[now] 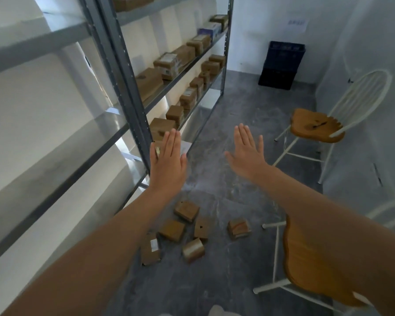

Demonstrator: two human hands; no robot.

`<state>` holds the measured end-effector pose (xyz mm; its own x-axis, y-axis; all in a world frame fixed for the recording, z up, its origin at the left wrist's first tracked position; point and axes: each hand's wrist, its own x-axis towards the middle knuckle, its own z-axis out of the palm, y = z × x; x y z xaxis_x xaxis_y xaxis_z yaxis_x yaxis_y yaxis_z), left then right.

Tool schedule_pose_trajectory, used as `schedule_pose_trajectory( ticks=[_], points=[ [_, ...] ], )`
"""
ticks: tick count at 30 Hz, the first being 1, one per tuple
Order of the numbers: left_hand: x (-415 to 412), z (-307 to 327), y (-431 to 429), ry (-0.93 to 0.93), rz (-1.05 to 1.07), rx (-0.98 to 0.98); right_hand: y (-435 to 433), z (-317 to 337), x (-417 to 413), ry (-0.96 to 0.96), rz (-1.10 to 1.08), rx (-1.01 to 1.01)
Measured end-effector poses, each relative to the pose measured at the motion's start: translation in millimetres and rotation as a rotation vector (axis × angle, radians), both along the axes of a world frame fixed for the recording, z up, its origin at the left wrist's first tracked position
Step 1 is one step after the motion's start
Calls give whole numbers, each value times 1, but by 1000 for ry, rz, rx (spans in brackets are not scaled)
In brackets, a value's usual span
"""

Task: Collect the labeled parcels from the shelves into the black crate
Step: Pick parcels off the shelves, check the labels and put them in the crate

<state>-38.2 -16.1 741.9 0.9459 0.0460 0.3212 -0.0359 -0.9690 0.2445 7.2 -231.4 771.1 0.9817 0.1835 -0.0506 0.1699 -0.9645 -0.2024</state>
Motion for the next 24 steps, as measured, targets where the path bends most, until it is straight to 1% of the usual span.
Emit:
schedule_pose_trajectory(
  ticks=[4,7,13,17,21,24],
  points=[
    [8,-20,-4,73,38,-5,3,-18,12,60,56,34],
    [23,-33,3,95,66,28,2,-31,21,85,68,28],
    [66,-46,18,107,126,-47,8,-50,62,182,31,23],
    [99,-66,40,146,96,-38,31,-68,94,226,1,-2],
    [144,-85,67,210,85,-92,62,-87,117,297,-35,16],
    [174,-100,90,235,54,-107,84,-107,135,349,-55,-33]
  ],
)
